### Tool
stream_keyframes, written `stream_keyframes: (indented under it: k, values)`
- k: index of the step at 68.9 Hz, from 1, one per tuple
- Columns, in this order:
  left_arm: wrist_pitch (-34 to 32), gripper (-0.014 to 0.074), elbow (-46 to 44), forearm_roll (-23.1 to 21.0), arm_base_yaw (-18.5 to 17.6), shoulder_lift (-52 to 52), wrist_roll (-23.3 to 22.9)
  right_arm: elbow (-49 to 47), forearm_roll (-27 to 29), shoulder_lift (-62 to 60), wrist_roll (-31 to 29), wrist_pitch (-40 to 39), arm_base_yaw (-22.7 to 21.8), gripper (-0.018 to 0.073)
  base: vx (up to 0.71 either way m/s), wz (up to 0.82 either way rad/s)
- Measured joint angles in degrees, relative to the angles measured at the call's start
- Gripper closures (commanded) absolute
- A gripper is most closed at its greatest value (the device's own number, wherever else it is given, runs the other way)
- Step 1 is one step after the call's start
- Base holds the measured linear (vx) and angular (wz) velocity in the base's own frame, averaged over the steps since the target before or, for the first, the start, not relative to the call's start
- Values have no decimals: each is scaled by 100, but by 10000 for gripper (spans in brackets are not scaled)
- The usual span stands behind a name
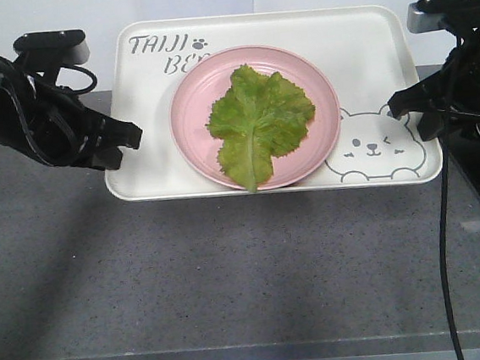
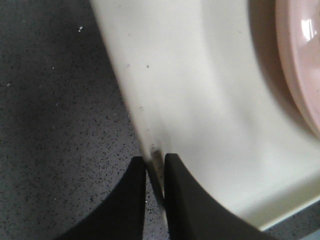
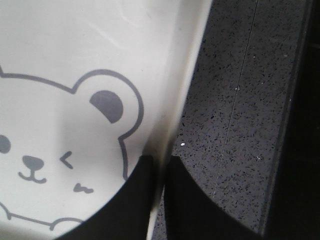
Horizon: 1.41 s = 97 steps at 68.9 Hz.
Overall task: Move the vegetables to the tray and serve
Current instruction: 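Hold the tray level with both grippers over the grey counter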
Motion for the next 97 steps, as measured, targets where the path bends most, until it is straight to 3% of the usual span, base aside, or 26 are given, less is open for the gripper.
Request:
stream_keyframes:
  k: [97]
  values:
    - [0,602,0,0,0,0,0,0,0,0,0,0,0,565,5,-1]
